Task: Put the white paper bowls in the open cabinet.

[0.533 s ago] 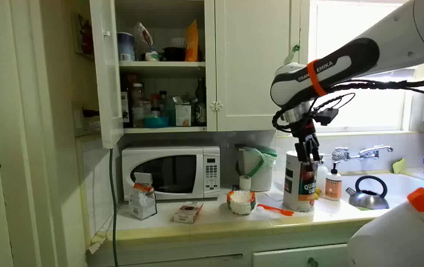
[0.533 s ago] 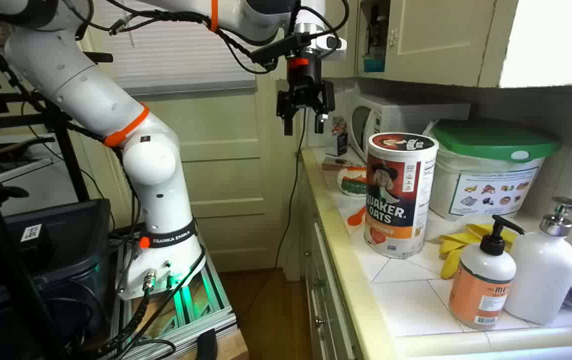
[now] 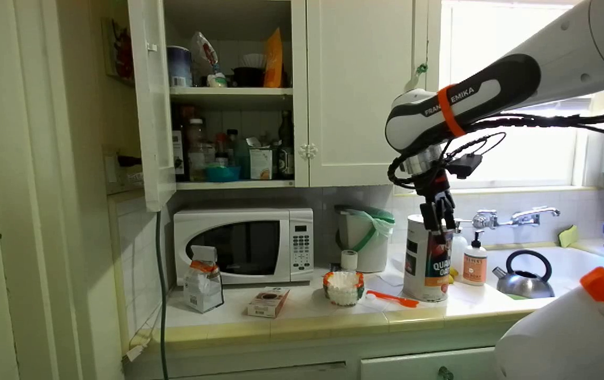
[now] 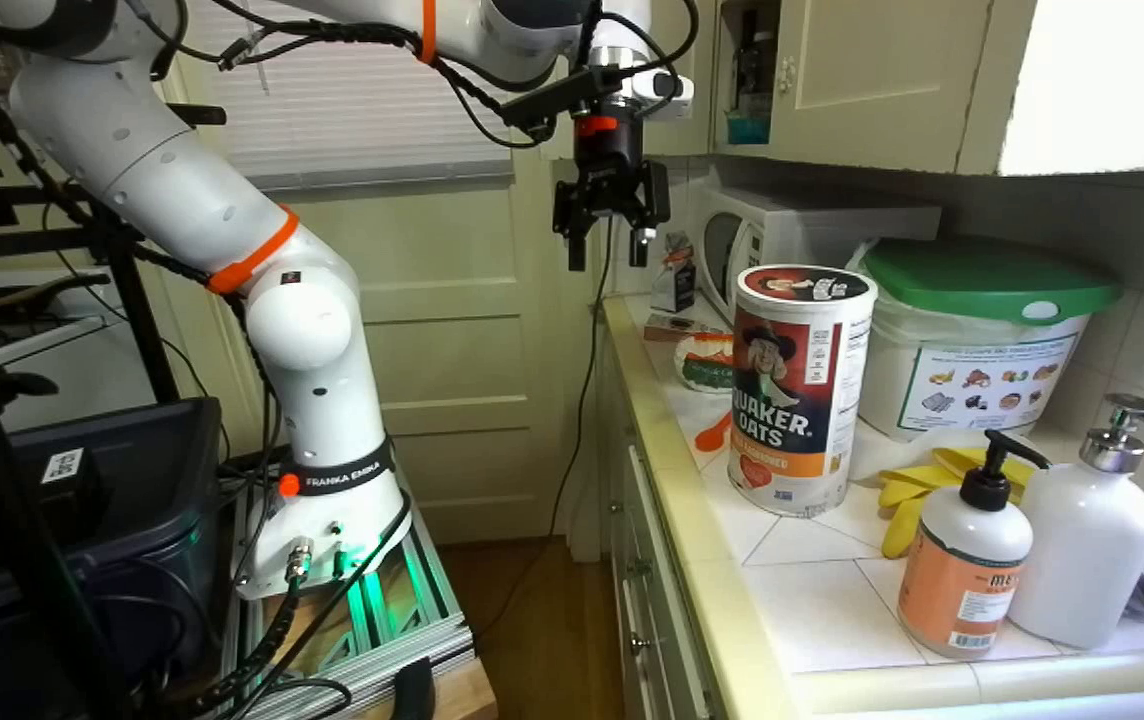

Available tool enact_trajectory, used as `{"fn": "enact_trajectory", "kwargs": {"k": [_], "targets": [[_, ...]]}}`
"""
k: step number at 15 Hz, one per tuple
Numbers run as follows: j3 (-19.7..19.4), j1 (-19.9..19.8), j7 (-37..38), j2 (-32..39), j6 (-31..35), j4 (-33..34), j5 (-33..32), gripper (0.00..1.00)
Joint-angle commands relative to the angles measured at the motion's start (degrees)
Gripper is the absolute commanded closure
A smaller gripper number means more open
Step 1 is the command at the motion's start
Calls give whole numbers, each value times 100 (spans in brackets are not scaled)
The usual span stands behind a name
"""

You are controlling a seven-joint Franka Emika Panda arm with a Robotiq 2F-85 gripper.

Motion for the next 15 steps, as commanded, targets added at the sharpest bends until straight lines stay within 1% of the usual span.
{"fn": "enact_trajectory", "kwargs": {"k": [1,4,5,6,10,12,13,14,15], "targets": [[-207,138,371,232,259,15,272,0],[-274,76,1143,557,1086,-80,680,0],[-277,21,1371,653,1537,-162,714,0],[-275,-17,1589,788,1841,-188,848,0],[-140,-198,2623,1294,3158,-487,1185,0],[-54,-277,3113,1524,3984,-791,1240,0],[-69,-217,3048,1659,4244,-917,1364,0],[-27,-276,2801,1491,3777,-662,1220,0],[-8,-276,2869,1600,4006,-775,1271,0]]}}
